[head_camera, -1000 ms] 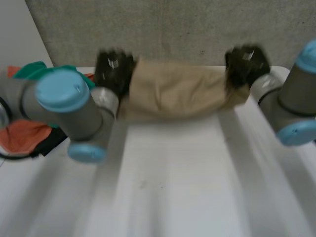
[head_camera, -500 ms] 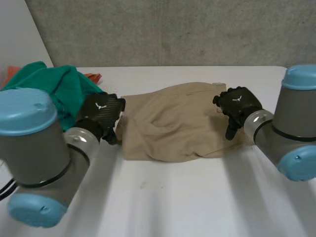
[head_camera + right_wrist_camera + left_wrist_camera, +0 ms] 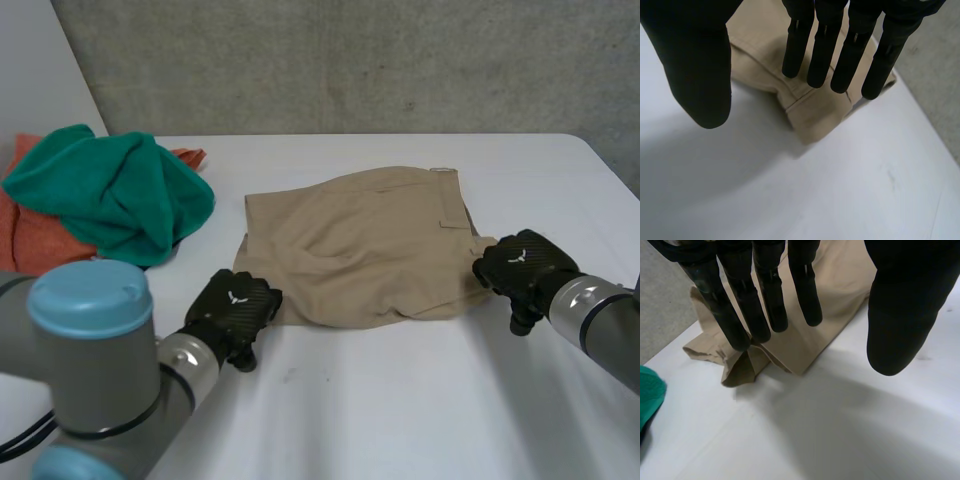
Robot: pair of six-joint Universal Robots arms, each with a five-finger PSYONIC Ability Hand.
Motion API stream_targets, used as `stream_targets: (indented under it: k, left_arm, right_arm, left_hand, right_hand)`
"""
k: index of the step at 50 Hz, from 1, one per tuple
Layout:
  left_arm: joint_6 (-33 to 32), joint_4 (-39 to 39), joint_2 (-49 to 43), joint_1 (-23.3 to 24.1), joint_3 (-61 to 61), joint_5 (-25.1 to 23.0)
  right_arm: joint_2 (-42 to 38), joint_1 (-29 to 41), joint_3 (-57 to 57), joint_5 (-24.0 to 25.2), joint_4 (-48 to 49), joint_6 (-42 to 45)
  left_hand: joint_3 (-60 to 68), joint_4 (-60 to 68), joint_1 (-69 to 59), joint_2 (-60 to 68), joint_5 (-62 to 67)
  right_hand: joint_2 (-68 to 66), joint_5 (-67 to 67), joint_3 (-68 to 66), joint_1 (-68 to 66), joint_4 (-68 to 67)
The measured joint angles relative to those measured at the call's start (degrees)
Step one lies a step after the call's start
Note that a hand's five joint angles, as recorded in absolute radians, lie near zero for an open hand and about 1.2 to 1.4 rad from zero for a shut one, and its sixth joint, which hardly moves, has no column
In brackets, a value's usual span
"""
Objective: Fold the laundry.
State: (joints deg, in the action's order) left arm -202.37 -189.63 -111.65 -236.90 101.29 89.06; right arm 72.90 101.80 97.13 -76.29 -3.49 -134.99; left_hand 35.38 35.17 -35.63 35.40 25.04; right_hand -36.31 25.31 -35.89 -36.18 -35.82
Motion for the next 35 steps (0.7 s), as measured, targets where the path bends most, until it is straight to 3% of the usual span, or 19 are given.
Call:
stream_targets:
  k: [13, 26, 34, 35]
  left_arm:
    - [-0.10, -4.01, -12.25, -0.08, -12.34, 0.41]
    - [-0.17, -3.73, -20.93, -0.04, -23.05, 1.44]
    - [-2.91, -3.90, -25.07, -0.06, -27.44, 1.54]
    - [-4.41, -4.14, -25.71, -0.10, -28.02, 1.50]
  right_arm:
    - [-9.17, 0.87, 1.14, 2.81, 21.65, -3.11]
    - [-16.15, 0.96, -4.26, 2.16, 24.57, -2.93]
    - [-18.81, 0.95, -7.24, 1.98, 24.67, -2.82]
    - [-19.24, 0.96, -7.79, 1.96, 24.81, -2.84]
  left_hand:
    - [-2.25, -2.38, 2.39, -2.16, -2.55]
    - [-1.00, -0.21, 1.92, -1.02, 0.02]
    - [5.78, 6.15, -6.45, 6.16, 6.08]
    - [13.28, 13.72, -13.26, 13.39, 13.53]
  right_hand:
    - [2.07, -2.83, 2.15, 0.87, 2.10]
    - [-3.47, 4.10, -3.72, -3.02, -3.71]
    - [-14.85, 15.27, -15.24, -13.47, -15.34]
    - [-17.68, 17.97, -18.05, -15.14, -18.18]
